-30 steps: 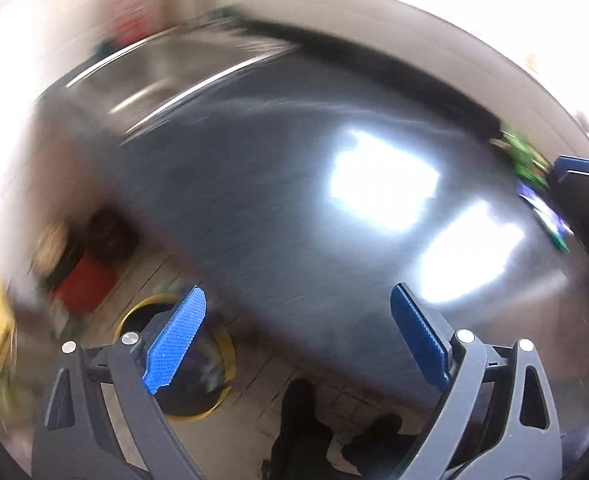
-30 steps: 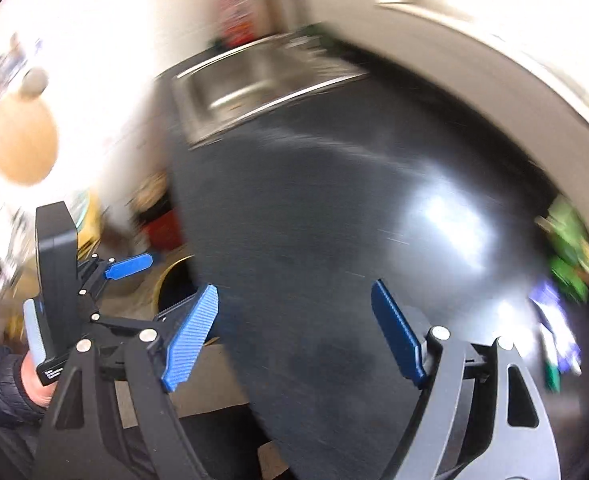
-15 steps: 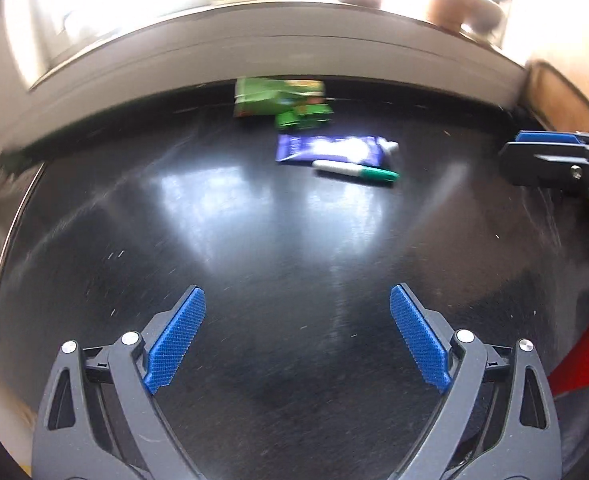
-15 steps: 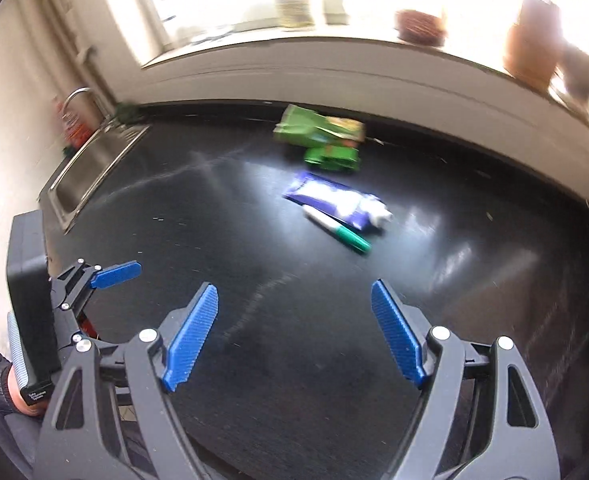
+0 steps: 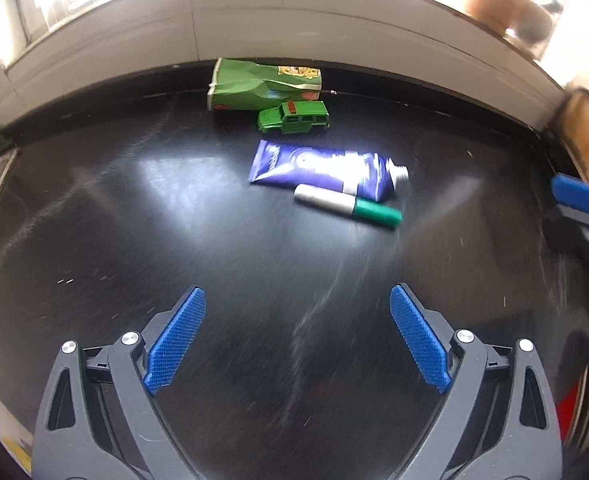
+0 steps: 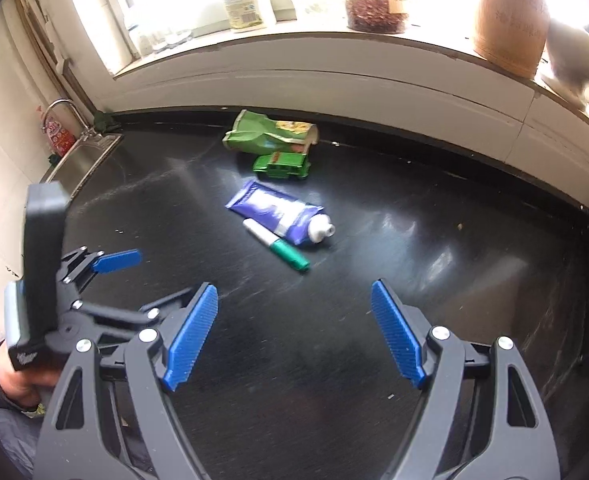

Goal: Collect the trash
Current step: 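Return both open tools to the countertop trash pile, then grasp the green-capped marker with the left tool while the right tool grasps the blue toothpaste tube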

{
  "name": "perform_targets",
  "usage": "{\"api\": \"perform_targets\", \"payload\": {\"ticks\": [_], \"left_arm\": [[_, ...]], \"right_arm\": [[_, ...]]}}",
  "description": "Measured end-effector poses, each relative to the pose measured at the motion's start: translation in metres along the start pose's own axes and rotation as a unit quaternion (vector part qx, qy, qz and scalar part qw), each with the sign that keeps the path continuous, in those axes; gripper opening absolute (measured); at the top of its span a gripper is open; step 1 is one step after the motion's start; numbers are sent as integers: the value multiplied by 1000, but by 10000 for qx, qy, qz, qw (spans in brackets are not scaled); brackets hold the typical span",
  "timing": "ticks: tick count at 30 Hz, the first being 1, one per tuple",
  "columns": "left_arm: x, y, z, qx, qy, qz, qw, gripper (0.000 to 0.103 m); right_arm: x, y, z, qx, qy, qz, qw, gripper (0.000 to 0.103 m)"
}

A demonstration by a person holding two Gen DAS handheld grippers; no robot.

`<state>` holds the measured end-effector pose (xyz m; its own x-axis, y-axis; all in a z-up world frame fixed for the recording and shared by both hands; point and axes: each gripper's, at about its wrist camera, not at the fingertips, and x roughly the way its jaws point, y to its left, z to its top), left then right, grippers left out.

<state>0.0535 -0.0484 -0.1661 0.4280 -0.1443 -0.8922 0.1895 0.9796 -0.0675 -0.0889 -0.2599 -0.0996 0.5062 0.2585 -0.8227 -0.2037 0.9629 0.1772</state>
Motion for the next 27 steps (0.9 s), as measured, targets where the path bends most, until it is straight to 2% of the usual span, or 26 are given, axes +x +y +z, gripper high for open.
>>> {"api": "perform_targets", "payload": {"ticks": [6,11,15,20,27], "left_arm": [[56,-31,40,-631,431,125,9970,91],[94,-38,50,-1194,714,339,9897,91],[98,-38,49,-1031,678,680,9900,93],[92,-21,35,-867,746,799,9902,93],[82,-1,19,-513,607,706,9943,92]], "right_arm": [[21,-35,15,-28,213,29,9998,77],[46,-61,23,-49,485,156,9987,77],[70,-68,31,-175,667,332,9971,77],[110,-58,47,-667,908,553,9921,77],[166,-13,70,-2022,1147,851,9689,77]]}}
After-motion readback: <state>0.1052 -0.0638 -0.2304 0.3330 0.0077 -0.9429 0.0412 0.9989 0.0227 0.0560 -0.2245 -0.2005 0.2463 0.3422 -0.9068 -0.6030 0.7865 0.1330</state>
